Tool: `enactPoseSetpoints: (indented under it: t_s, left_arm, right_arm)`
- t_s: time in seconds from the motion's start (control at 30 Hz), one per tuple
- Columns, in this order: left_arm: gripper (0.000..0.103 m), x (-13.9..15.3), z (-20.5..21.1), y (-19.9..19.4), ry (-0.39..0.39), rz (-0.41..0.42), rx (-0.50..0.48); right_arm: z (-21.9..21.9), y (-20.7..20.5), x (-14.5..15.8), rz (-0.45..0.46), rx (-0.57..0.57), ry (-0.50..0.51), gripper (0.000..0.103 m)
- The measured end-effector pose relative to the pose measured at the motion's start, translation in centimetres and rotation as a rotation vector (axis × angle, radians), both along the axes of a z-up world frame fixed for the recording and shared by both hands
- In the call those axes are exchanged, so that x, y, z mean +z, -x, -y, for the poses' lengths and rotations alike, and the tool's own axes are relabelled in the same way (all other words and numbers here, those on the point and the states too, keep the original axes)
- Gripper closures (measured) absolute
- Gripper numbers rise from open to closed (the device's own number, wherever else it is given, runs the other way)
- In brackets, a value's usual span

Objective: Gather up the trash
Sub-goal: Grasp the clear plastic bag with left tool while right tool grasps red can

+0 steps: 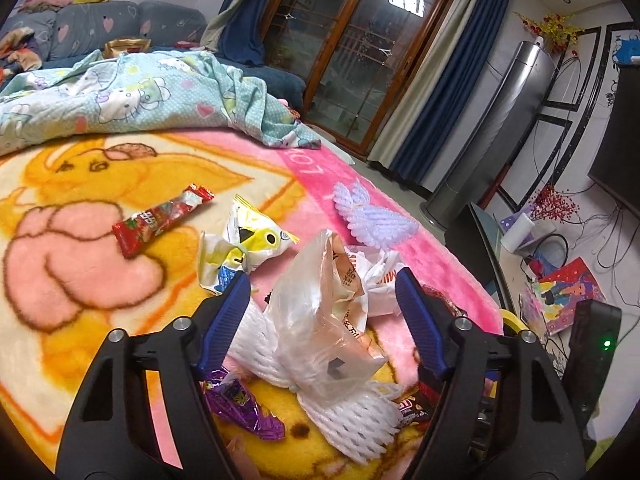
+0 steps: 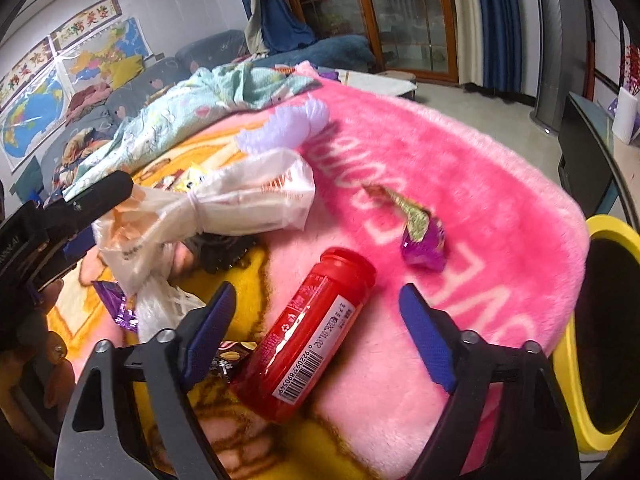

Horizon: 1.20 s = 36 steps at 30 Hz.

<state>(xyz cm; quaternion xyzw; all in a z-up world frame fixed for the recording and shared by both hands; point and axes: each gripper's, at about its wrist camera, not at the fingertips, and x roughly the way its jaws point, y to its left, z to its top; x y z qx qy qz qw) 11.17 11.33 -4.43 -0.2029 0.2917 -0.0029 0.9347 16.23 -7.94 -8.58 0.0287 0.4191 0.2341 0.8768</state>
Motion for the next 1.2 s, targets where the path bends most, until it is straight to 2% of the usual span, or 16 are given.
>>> enactPoseSetpoints:
  t_s: [0.03,0.23,0.33,0.43,0.53,0.67,0.87,1.2]
  left_arm:
    - [0.042,-0.1,0.0,-0.1,0.005,-0.004,-0.002]
    - [0.046,-0.5,0.0,-0.2,0.016,-0.020,-0.004]
    - [0.059,-0.6,0.2,-0.2,0.011,-0.031,-0.009]
    - [0.064,-0.6,0.4,-0.2,0.001,-0.041,-0.011]
    - [0.074,-0.5,0.6,0.0,-0.010,-0.046,-0.006]
    - [0.081,0.0,0.6,0.5,-0.009,-0.036,-0.012]
    - [0.084,1.2,0.4,1.2,0.004,-0.020,-0.031]
    - [0.085,4.1,0.0,3.2,-0.030,0.053,-0.008]
  right_arm:
    - [0.0,-0.1,-0.3,-0.013,0.000,-0.002,0.035]
    - [0.1,0.7,-1.0,0.004,0.020,0.027,0.047]
    - [0.4,0.7,-1.1,0.010,0.021,0.031,0.057]
    - [0.7,0.8,-1.1,0.020,0.020,0.051,0.068]
    - [1.0,0.7,-1.0,0.015,0.027,0.045,0.069]
    - [1.3,0.9,-0.8,0.014,0.035,0.031,0.070]
    - [1.4,2.0,0.1,0.031,0.081,0.003,0.071]
    - [2.0,2.7,2.1,0.066,0.107,-0.015,0.072]
